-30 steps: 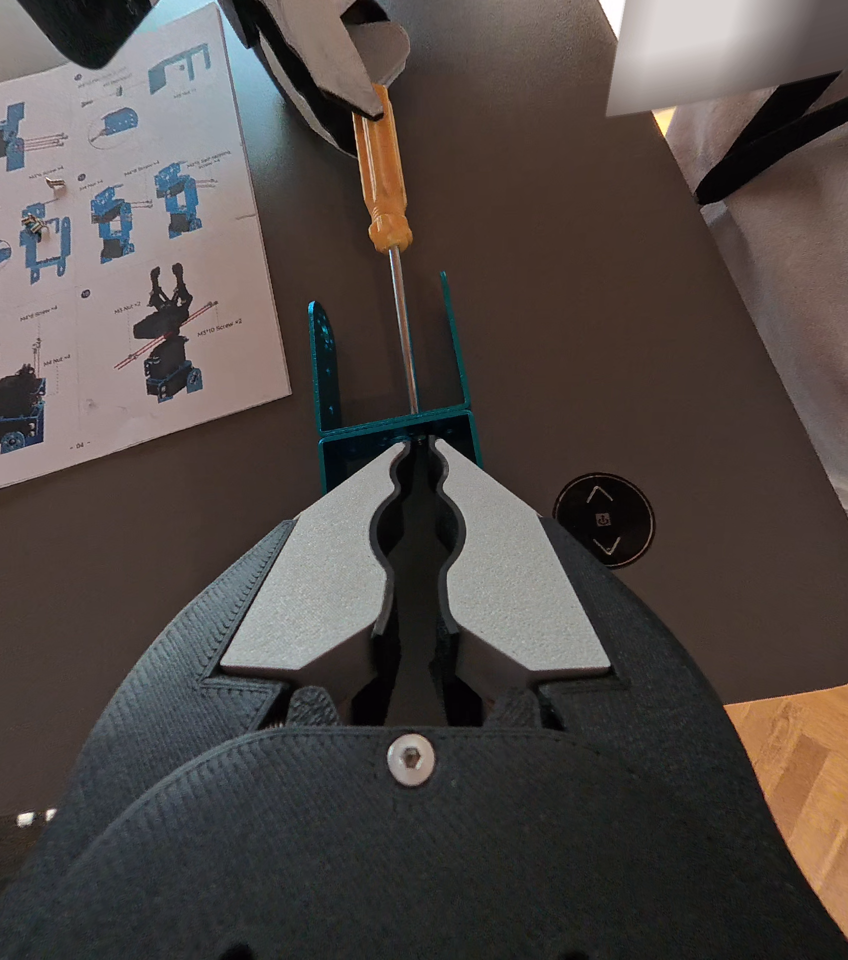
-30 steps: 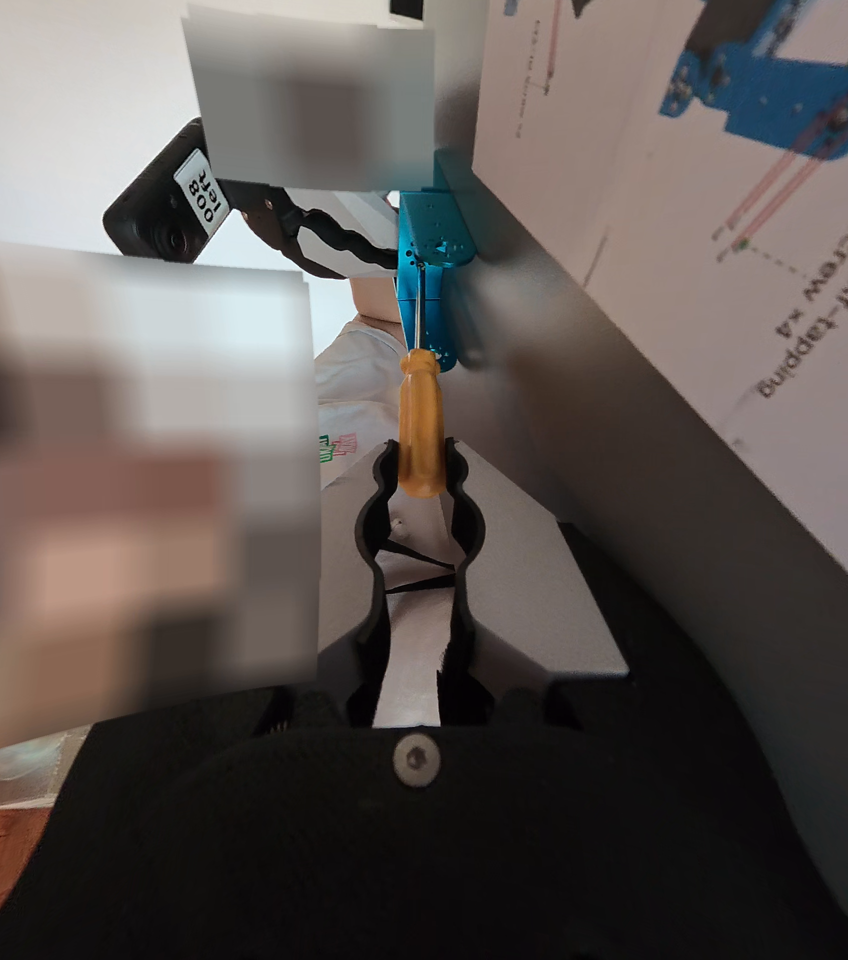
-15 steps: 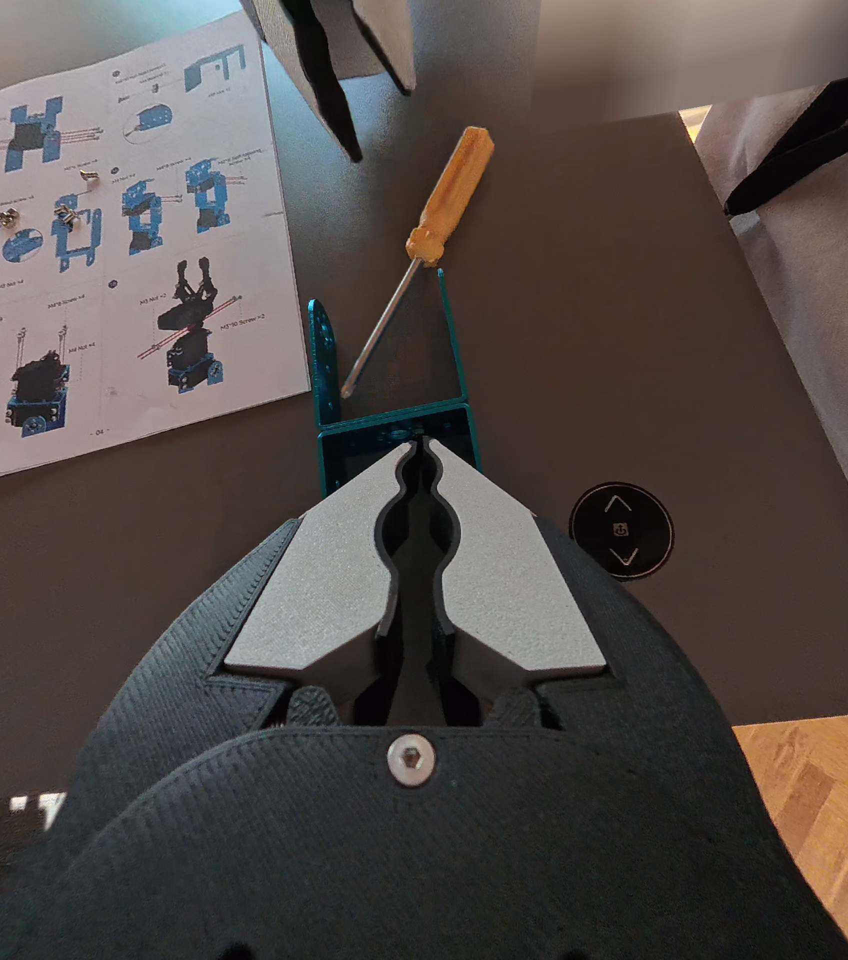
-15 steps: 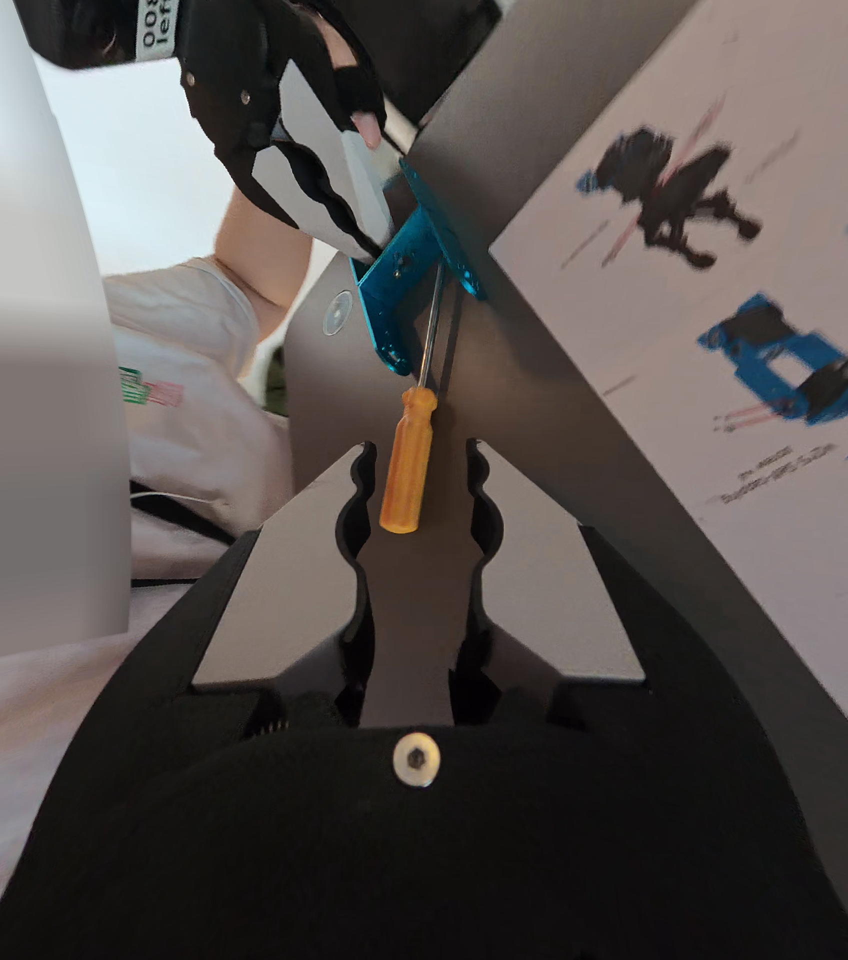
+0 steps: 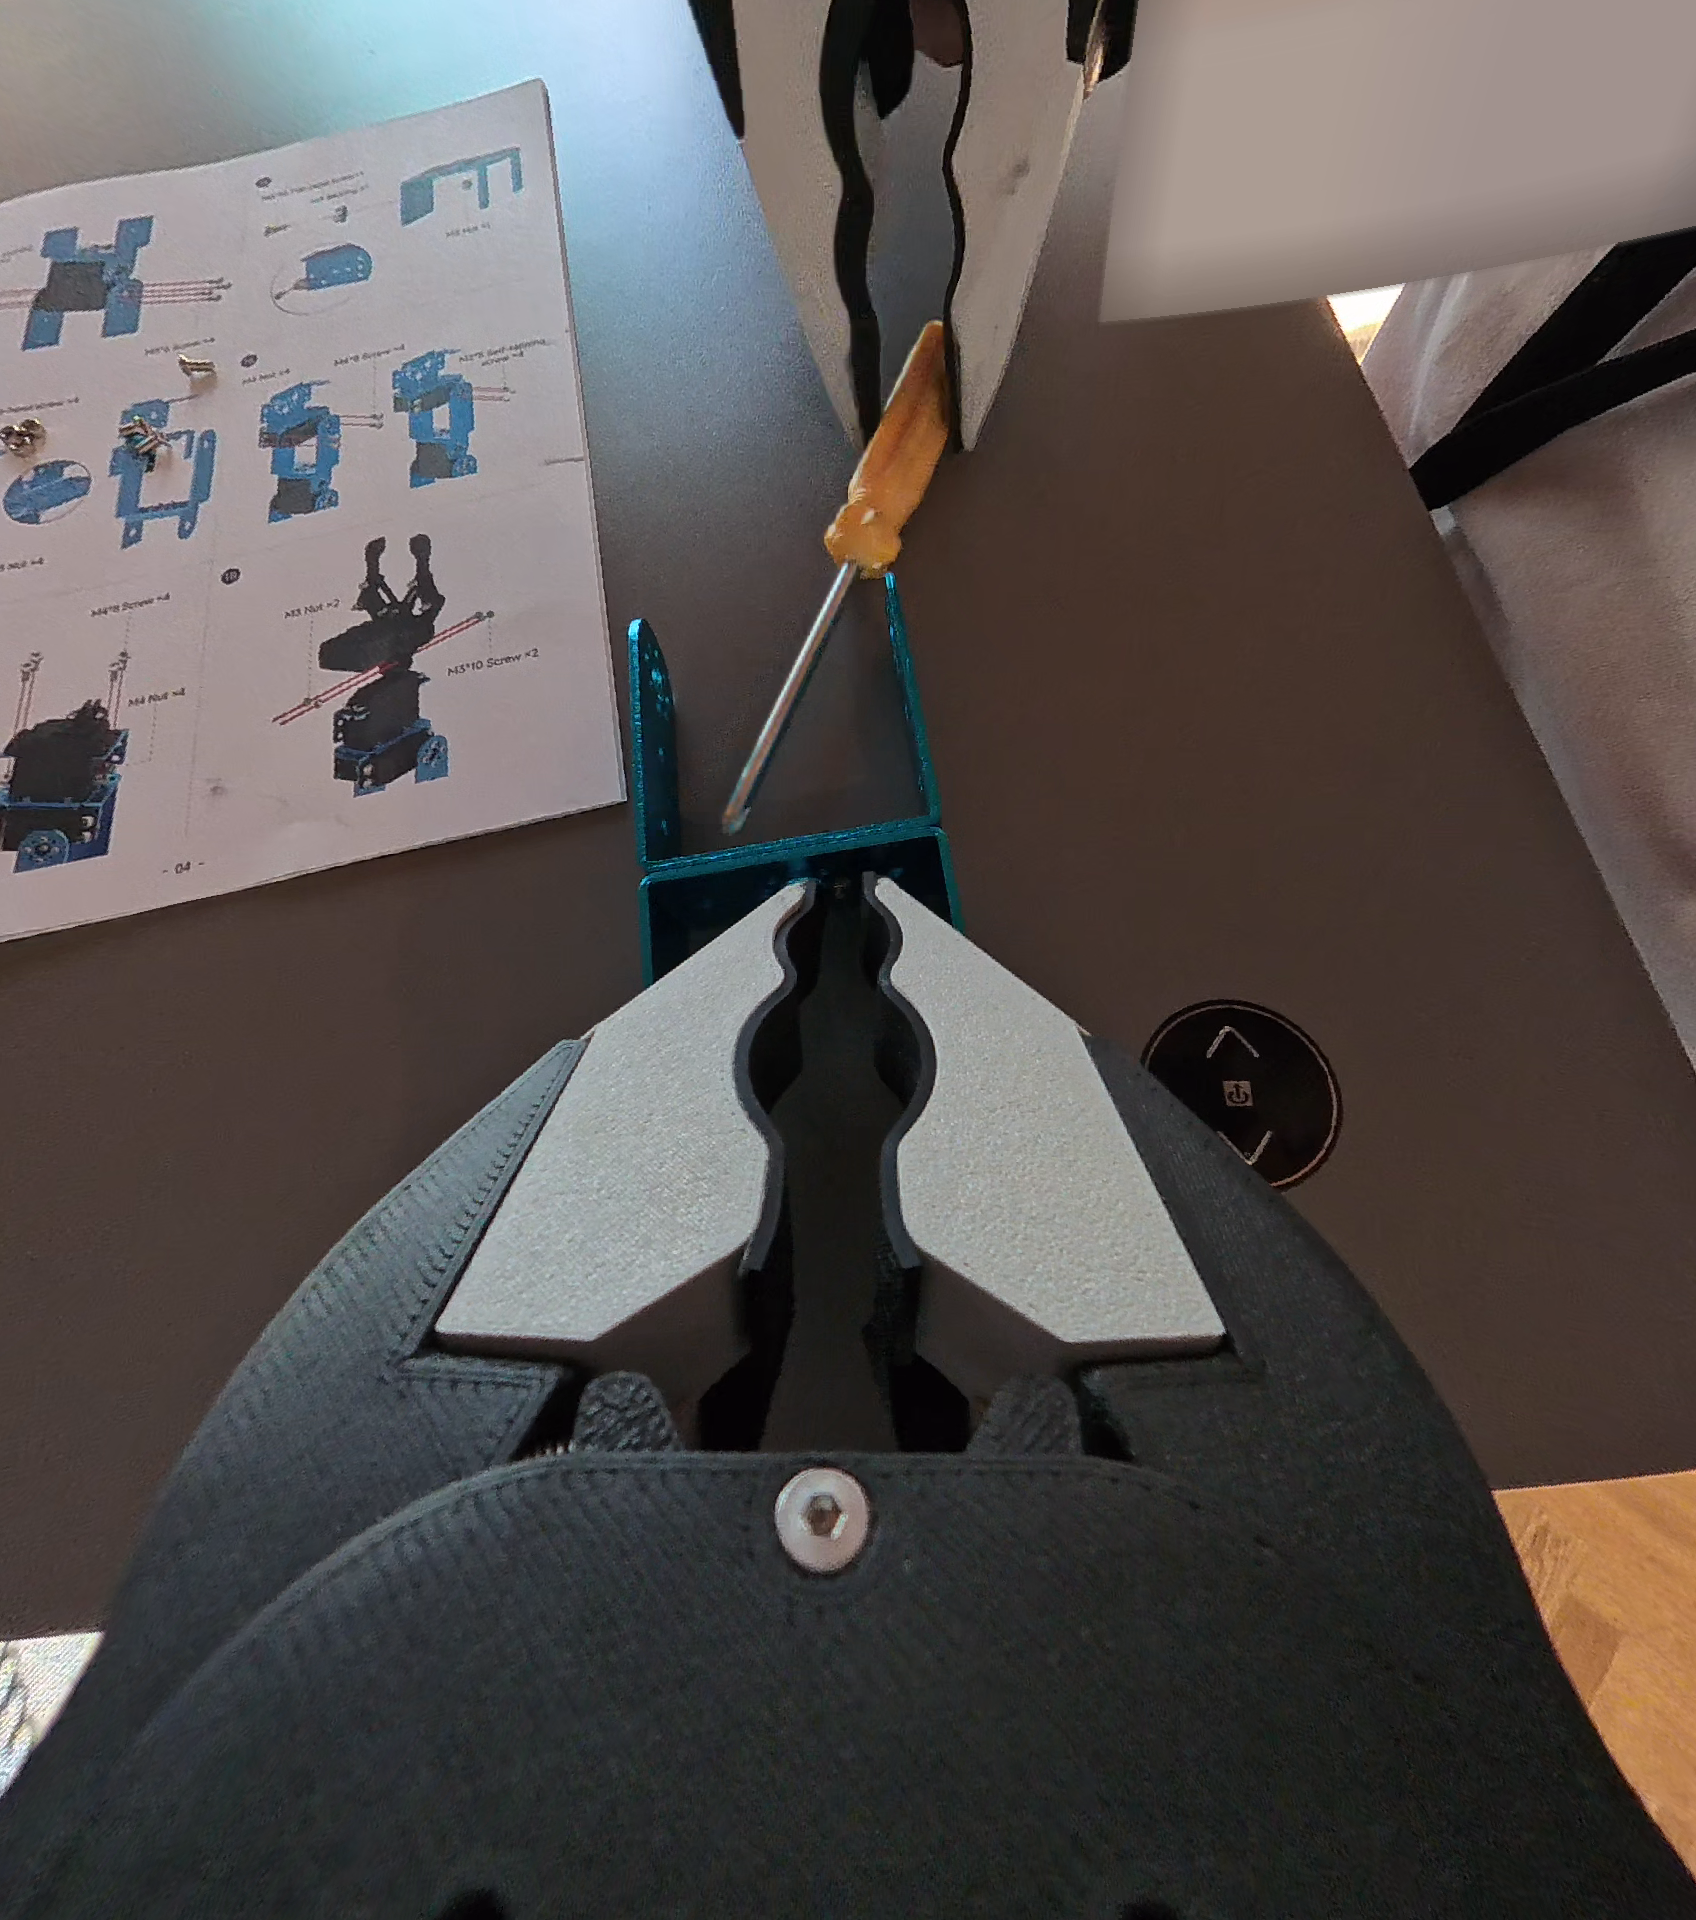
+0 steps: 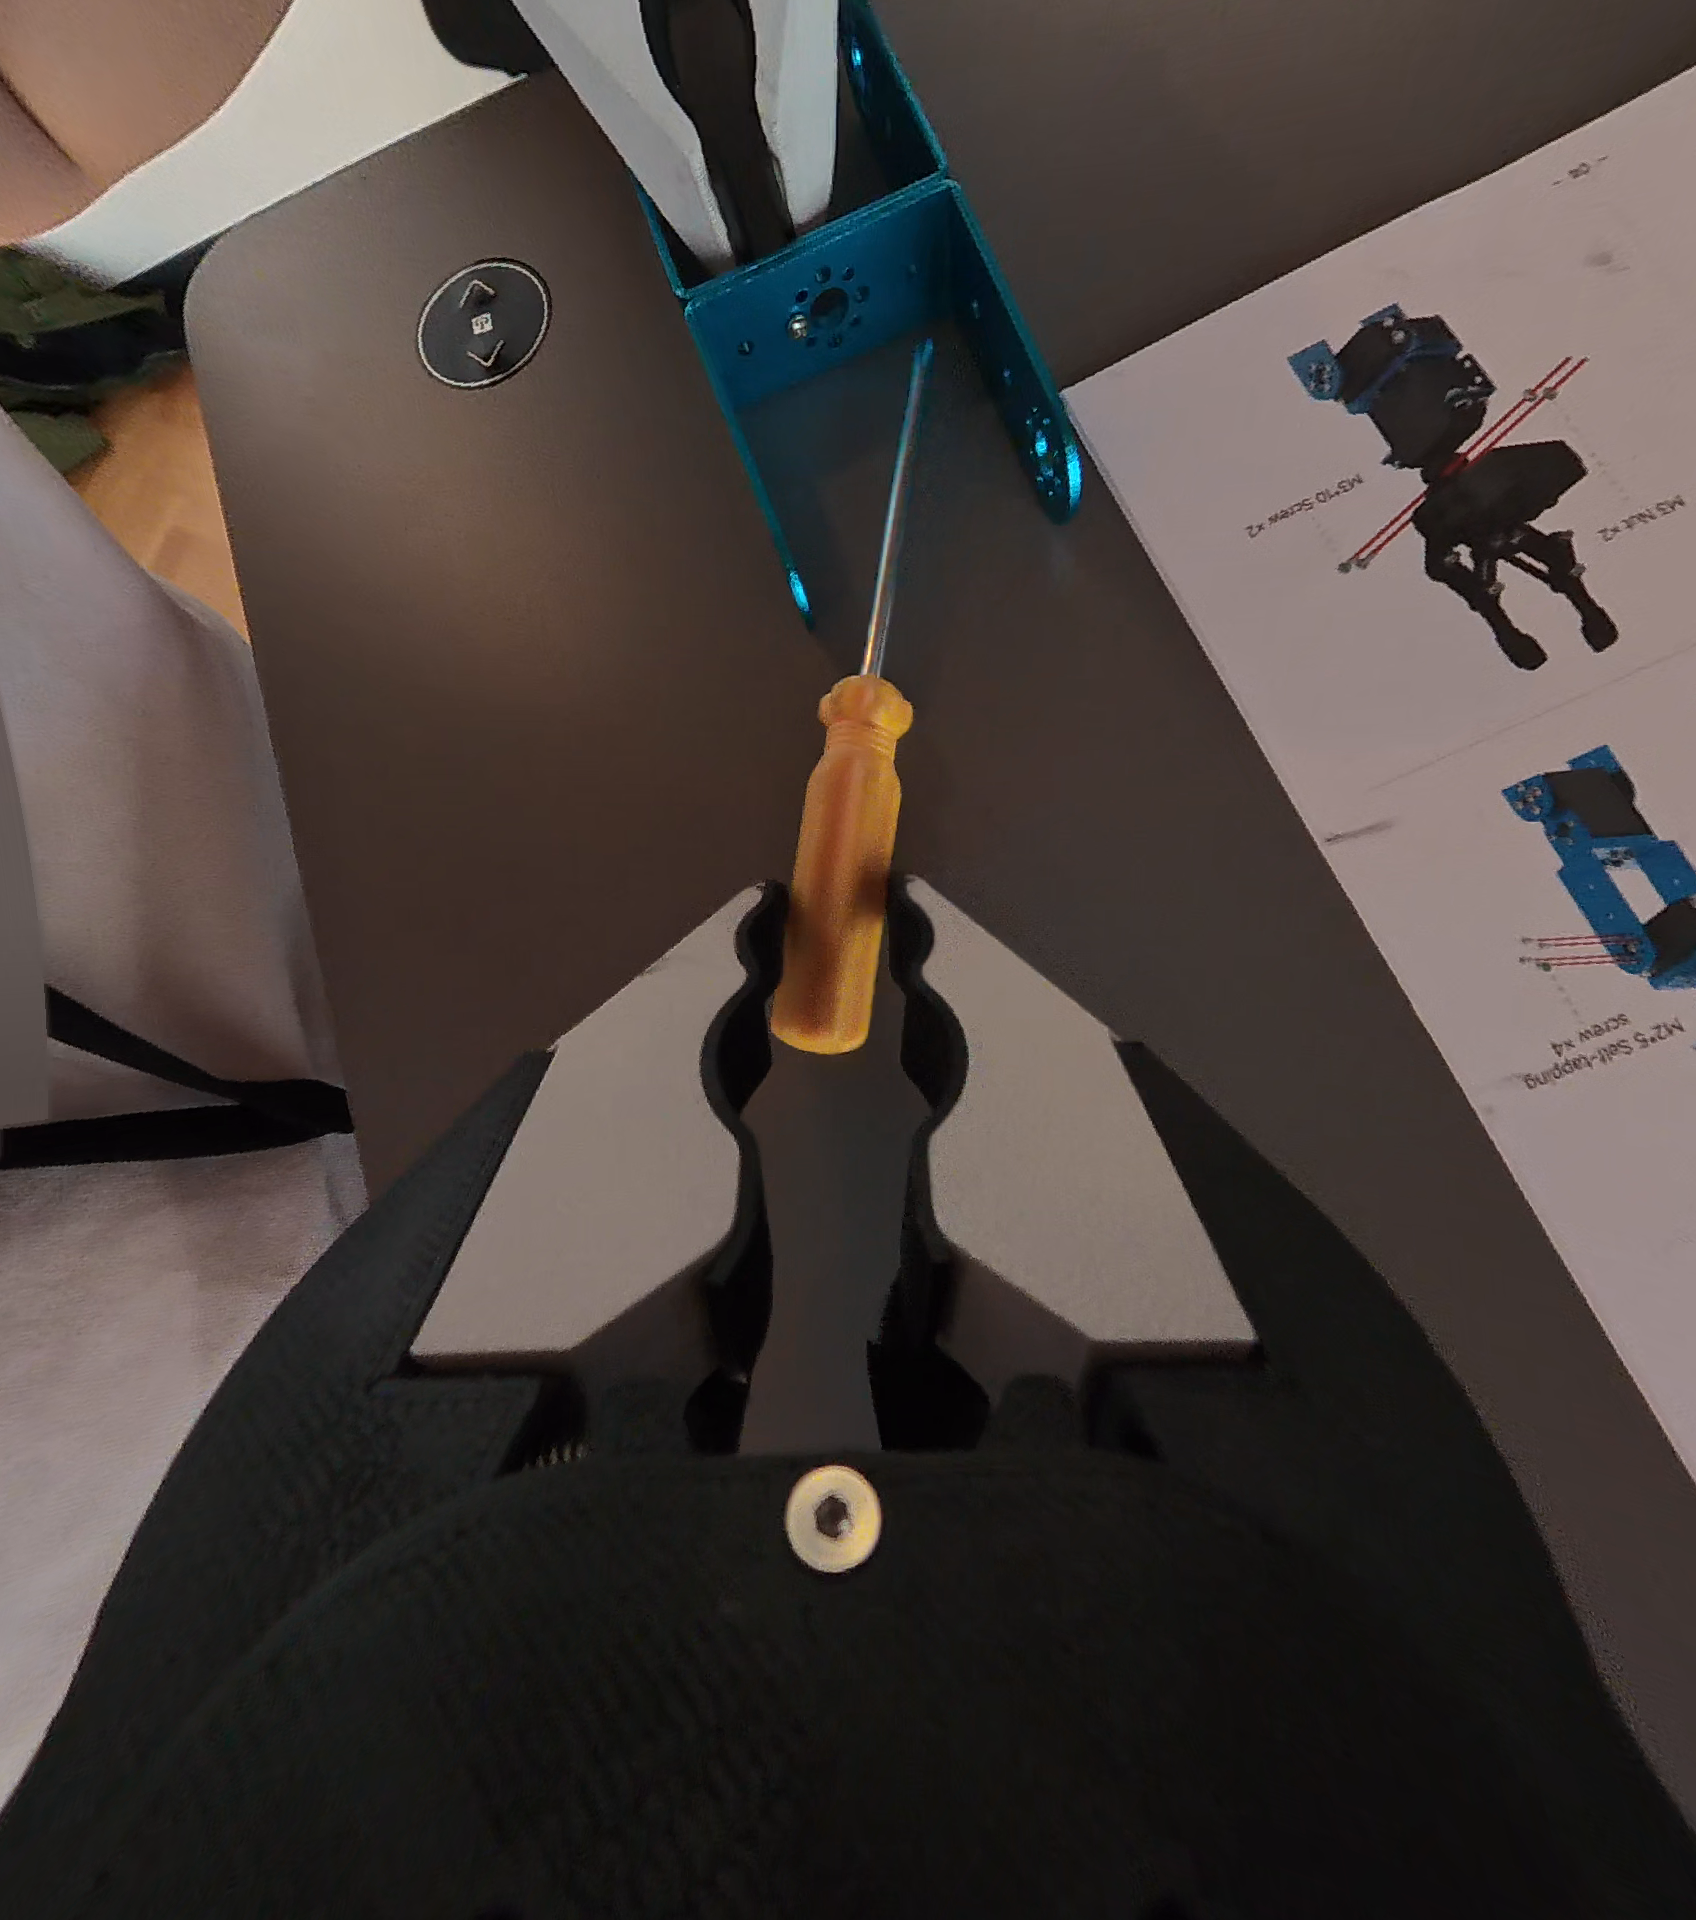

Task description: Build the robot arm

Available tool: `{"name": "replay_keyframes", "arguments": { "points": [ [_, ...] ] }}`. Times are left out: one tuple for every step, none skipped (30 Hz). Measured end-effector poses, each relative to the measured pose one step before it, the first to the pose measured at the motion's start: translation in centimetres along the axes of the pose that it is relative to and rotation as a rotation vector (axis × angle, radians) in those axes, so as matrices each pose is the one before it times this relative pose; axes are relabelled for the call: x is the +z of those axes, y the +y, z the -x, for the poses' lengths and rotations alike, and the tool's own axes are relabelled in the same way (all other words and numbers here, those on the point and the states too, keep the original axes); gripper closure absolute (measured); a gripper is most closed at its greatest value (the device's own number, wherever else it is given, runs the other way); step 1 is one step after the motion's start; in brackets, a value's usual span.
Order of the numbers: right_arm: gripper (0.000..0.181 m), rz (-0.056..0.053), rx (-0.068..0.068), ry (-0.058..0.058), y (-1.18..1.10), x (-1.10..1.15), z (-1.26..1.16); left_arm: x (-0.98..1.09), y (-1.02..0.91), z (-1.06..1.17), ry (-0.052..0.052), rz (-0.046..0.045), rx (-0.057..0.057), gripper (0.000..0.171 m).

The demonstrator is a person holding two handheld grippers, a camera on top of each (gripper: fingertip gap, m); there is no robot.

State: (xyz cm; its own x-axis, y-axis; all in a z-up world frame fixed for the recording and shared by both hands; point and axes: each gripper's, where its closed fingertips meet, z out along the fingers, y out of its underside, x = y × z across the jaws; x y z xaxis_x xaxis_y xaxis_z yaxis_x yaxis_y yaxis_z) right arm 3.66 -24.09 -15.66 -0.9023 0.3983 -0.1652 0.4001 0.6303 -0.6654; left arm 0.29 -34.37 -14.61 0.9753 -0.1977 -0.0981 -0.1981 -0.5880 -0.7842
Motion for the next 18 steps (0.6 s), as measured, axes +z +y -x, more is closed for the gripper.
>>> {"name": "replay_keyframes", "arguments": {
  "points": [
    [0.162,-0.0037,0.0089,-0.0064,-0.061,0.000,0.007,0.024,0.013,-0.043,0.0041,-0.00424,-0.0030,0.166],
    [0.162,-0.0012,0.0026,-0.0033,-0.010,-0.002,-0.007,0.016,0.039,-0.026,0.0032,-0.00351,-0.0036,0.166],
    [0.163,-0.0010,-0.0008,-0.0012,-0.012,0.016,0.000,0.038,0.053,0.013,0.0010,-0.00279,-0.0027,0.167],
    [0.163,-0.0004,-0.0015,0.0004,-0.018,0.016,-0.008,0.038,0.033,0.009,0.0008,-0.00349,-0.0024,0.167],
    [0.162,0.0014,-0.0016,0.0001,-0.005,0.003,0.001,0.031,-0.003,0.011,0.0004,-0.00525,-0.0015,0.168],
    [0.162,0.0045,-0.0027,0.0001,0.024,-0.005,0.002,0.028,-0.027,0.027,-0.0007,-0.00526,-0.0005,0.167],
    [0.162,0.0050,-0.0029,0.0012,0.017,-0.004,0.002,0.027,-0.015,0.011,-0.0007,-0.00498,0.0017,0.168],
    [0.163,0.0064,-0.0079,0.0026,0.039,-0.036,-0.013,0.021,-0.013,0.004,-0.0011,-0.00481,0.0044,0.168],
    [0.163,0.0078,-0.0106,0.0040,0.071,-0.056,-0.037,0.019,-0.010,0.011,-0.0022,-0.00451,0.0046,0.168],
    [0.163,0.0094,-0.0110,0.0034,0.106,-0.103,-0.077,0.016,-0.014,0.002,-0.0018,-0.00395,0.0024,0.168],
    [0.163,0.0114,-0.0119,0.0065,0.151,-0.145,-0.183,0.010,-0.012,0.004,-0.0011,-0.00305,0.0009,0.168],
    [0.163,0.0114,-0.0127,0.0139,0.198,-0.212,-0.366,0.023,-0.018,-0.008,-0.0001,-0.00270,0.0007,0.168],
    [0.163,0.0098,-0.0200,0.0139,0.195,-0.241,-0.422,0.007,0.003,-0.001,0.0005,-0.00189,0.0003,0.168],
    [0.162,0.0056,-0.0389,0.0016,0.159,-0.223,-0.265,0.004,0.000,0.003,0.0004,-0.00113,0.0003,0.168],
    [0.161,0.0018,-0.0447,0.0000,0.133,-0.187,-0.202,-0.001,-0.009,-0.005,-0.0001,-0.00093,0.0007,0.168],
    [0.159,0.0025,-0.0332,0.0039,0.145,-0.123,-0.265,0.004,0.001,0.002,-0.0005,-0.00078,0.0012,0.168],
    [0.156,0.0073,-0.0252,-0.0017,0.179,-0.039,-0.182,0.004,-0.007,0.010,-0.0009,-0.00035,0.0011,0.168],
    [0.157,0.0055,-0.0297,-0.0161,0.159,0.024,0.102,0.004,0.000,-0.003,-0.0007,-0.00082,0.0001,0.168]
  ]
}}
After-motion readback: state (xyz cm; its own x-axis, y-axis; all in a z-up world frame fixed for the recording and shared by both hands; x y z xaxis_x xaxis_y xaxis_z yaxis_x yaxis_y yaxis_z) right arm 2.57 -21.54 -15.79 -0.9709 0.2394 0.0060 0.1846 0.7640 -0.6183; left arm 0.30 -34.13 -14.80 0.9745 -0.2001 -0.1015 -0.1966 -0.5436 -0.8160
